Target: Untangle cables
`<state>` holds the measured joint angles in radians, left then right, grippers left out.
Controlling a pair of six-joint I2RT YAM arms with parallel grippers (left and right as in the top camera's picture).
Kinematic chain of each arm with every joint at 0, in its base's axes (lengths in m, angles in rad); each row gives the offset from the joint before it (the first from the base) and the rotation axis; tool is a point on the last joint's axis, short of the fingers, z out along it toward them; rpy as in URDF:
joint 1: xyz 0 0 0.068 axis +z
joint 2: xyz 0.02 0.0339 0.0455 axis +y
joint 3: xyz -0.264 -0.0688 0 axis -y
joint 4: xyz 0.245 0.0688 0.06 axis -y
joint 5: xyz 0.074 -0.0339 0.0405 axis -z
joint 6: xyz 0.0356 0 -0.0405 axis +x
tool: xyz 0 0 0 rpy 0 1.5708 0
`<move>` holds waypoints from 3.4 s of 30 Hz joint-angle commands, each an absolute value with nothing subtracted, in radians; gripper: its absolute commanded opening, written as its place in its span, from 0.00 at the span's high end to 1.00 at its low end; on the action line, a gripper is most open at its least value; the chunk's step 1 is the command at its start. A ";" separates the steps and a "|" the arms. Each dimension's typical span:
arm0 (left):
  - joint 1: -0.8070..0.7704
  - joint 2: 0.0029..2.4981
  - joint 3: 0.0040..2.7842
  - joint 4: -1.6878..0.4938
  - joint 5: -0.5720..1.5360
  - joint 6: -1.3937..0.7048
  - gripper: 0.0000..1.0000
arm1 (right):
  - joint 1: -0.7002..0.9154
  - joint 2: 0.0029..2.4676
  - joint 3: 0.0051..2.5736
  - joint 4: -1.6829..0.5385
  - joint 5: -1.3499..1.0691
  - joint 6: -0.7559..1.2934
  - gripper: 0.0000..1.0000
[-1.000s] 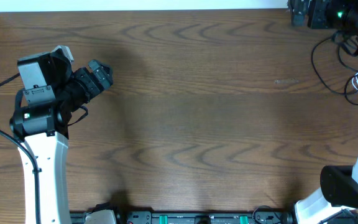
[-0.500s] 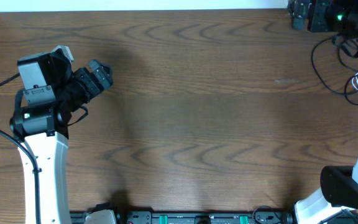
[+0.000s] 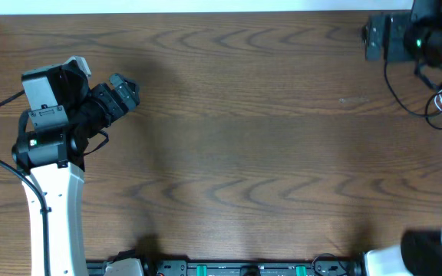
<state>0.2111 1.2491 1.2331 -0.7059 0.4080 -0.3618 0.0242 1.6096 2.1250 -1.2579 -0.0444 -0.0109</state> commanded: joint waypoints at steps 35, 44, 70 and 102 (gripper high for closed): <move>0.210 1.248 1.254 -0.707 0.399 -0.352 0.02 | 0.006 0.077 0.094 -0.044 -0.014 0.111 0.01; 0.210 1.248 1.254 -0.707 0.399 -0.352 0.02 | 0.032 0.005 0.006 -0.067 -0.018 0.118 0.01; 0.210 1.248 1.254 -0.707 0.399 -0.352 0.02 | 0.032 0.006 0.006 -0.075 -0.018 0.108 0.01; 0.108 0.329 0.297 -0.023 0.268 0.015 0.02 | 0.032 0.006 0.006 -0.075 -0.017 0.108 0.01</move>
<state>0.1257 0.3954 0.3824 -0.0521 0.2775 -0.0174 0.0250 0.0120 0.0090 -0.0738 -0.0143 0.1020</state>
